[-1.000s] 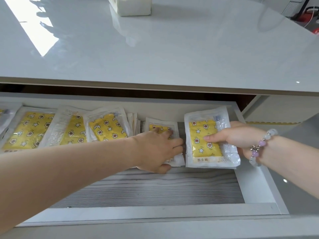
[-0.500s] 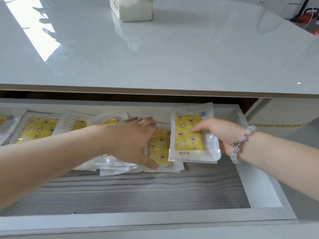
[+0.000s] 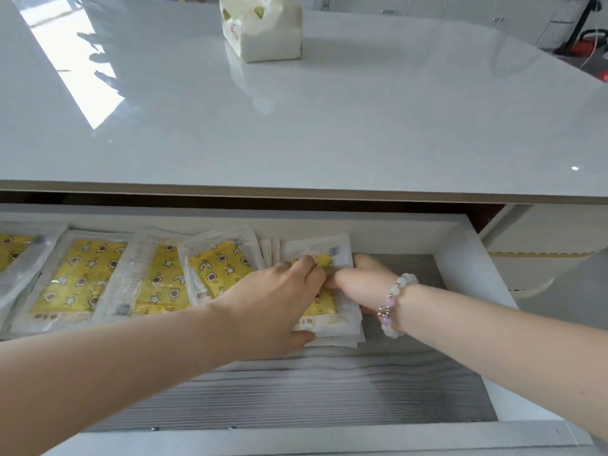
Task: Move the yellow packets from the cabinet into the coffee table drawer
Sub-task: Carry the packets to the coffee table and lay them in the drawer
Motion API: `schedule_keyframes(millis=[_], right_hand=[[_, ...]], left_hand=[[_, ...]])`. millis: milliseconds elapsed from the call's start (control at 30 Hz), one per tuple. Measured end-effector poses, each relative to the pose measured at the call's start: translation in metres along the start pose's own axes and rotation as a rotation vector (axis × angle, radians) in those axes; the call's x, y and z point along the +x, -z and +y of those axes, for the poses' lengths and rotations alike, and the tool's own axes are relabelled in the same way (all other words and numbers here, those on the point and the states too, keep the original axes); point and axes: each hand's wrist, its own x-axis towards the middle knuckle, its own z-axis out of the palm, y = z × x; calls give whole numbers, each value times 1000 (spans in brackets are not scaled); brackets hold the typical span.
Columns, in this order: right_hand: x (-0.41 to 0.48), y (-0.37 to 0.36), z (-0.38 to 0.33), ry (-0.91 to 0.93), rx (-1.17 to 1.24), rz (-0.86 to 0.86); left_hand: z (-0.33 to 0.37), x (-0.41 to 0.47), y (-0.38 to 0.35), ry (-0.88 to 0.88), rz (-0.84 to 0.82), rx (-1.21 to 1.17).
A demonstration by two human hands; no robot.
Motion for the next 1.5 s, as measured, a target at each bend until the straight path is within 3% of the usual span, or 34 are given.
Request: schedule_keyframes(millis=[200, 300, 367, 600, 933, 1133, 1200, 1367, 1500], right_hand=[[-25, 25, 17, 472, -611, 199], [-29, 26, 25, 657, -971, 78], [-22, 20, 30, 708, -1067, -16], [1, 13, 39, 665, -1092, -97], [3, 12, 48, 789, -999, -6], [-5, 10, 28, 622, -1012, -51], [-11, 6, 19, 560, -1050, -93], [-32, 3, -3, 403, -1072, -193], [-33, 7, -18, 388, -1057, -176]], left_hand=[[3, 5, -4, 6, -31, 70], [0, 5, -7, 9, -25, 63], [-2, 3, -5, -1, -37, 40], [-9, 5, -3, 27, -16, -83], [-10, 19, 0, 84, -57, -88], [-3, 18, 6, 124, -165, -94], [-2, 8, 12, 218, -157, -96], [-6, -34, 28, 653, -194, -234], [-28, -46, 30, 588, -218, -294]])
